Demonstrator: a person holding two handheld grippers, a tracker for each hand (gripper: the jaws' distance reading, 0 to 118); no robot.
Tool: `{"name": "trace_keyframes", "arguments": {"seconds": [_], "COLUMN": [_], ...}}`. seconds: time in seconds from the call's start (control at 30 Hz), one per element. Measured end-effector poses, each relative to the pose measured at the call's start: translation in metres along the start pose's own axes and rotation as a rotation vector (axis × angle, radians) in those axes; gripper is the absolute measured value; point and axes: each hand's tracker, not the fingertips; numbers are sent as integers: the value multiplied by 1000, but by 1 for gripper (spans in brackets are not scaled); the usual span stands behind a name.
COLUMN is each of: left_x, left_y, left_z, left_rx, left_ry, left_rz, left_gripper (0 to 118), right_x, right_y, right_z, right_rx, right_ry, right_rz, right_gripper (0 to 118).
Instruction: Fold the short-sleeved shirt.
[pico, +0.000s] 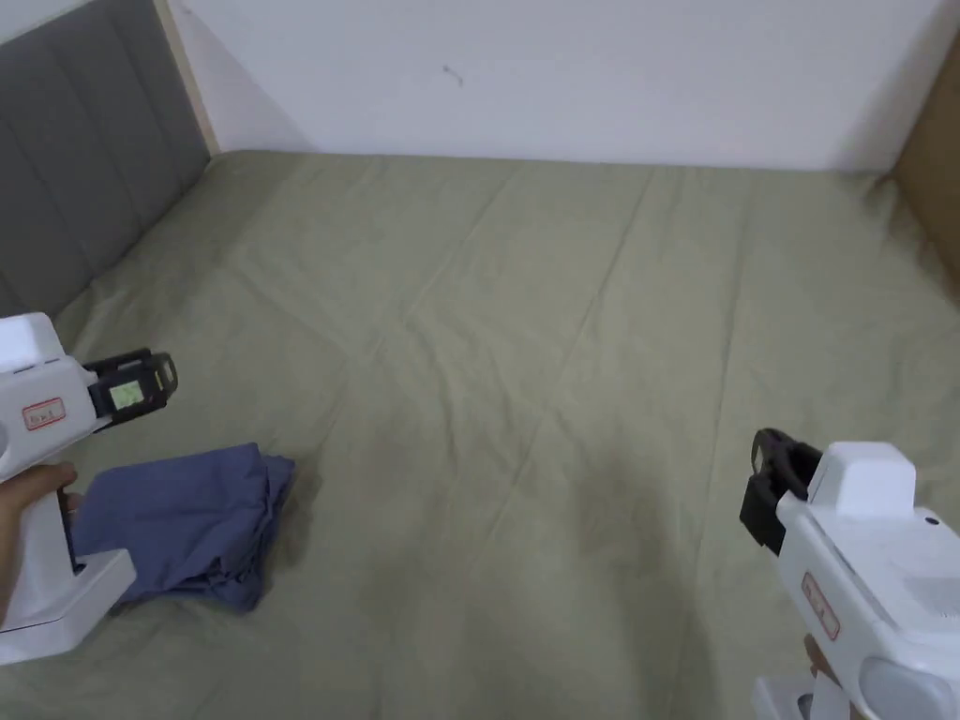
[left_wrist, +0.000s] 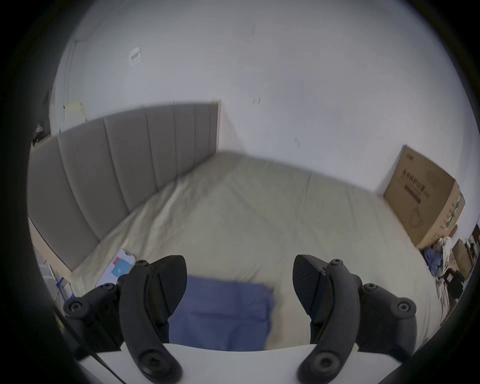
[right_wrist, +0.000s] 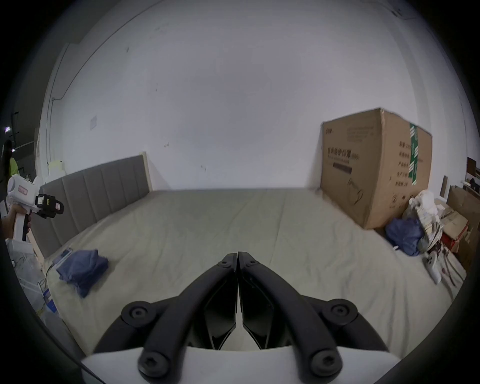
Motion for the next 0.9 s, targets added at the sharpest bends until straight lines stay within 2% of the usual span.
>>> {"name": "trace_keyframes", "arguments": {"seconds": [0.27, 0.43, 0.5, 0.53, 0.57, 0.63, 0.7, 0.9], "left_x": [92, 141, 155, 162, 169, 181, 188, 209], "left_y": [-5, -27, -38, -44, -49, -55, -61, -74], "left_z": [69, 90, 88, 89, 91, 94, 96, 105], "left_rx": [299, 413, 452, 470, 483, 489, 481, 488], "left_ry": [-30, -55, -69, -81, -87, -125, -185, -219], "left_rz": [-144, -203, -245, -257, -264, -262, -247, -276], "left_gripper": [90, 81, 61, 49, 31, 7, 0, 0], "right_x": [18, 28, 31, 32, 34, 36, 37, 40], "right_y": [61, 76, 78, 79, 78, 77, 75, 72], "right_z": [38, 58, 64, 67, 69, 74, 77, 83], "right_rx": [122, 194, 204, 209, 215, 221, 227, 229], "right_ry": [-132, -182, -196, -199, -204, -207, -209, -212], "right_rz": [33, 59, 68, 68, 68, 65, 64, 67], "right_gripper": [0, 0, 0, 0, 0, 0, 0, 0]}}
